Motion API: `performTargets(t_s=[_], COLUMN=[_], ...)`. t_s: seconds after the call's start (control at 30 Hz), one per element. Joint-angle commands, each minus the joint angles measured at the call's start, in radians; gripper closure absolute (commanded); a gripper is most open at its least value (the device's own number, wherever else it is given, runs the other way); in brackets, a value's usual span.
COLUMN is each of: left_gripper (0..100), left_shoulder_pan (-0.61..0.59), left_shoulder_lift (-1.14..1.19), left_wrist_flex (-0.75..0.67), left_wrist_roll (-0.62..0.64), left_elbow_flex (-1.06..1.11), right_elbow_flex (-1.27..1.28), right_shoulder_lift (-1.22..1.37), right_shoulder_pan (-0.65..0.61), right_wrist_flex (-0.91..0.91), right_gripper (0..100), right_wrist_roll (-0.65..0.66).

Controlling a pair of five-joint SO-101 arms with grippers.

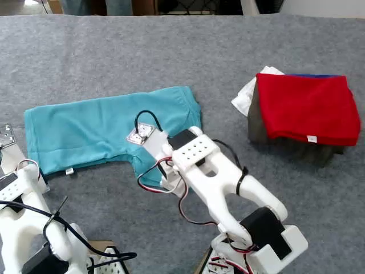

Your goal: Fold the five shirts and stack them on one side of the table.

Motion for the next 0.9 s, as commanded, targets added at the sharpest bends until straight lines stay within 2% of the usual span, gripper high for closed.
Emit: performTargets(t_s=[0.0,0.37,0.53,0.8,0.87], left_gripper=[97,97,97,97,97], left_shoulder_pan=[0.007,0.010,0.010,0.010,0.010], left_shoulder_lift=[-0.017,-0.015,-0.015,-0.015,-0.015], left_wrist_flex=[-0.008,-0.014,-0.014,-0.011,-0.011], left_wrist_roll=[-0.002,-0.003,-0.003,-0.003,-0.003], left_elbow_flex=[-0.002,-0.002,-0.002,-0.002,-0.002], right_elbow_flex=[0.053,0.091,0.096,0.094,0.093], right_shoulder_lift=[-0.038,-0.044,-0.042,-0.039,-0.044], right_shoulder_pan=[0.015,0.015,0.017,0.023,0.044], right_wrist_flex=[-0.072,-0.133,-0.133,-0.132,-0.129], right_gripper=[86.1,86.8,98.7,97.0,96.9], right_wrist_roll=[0.021,0.025,0.058,0.066,0.101])
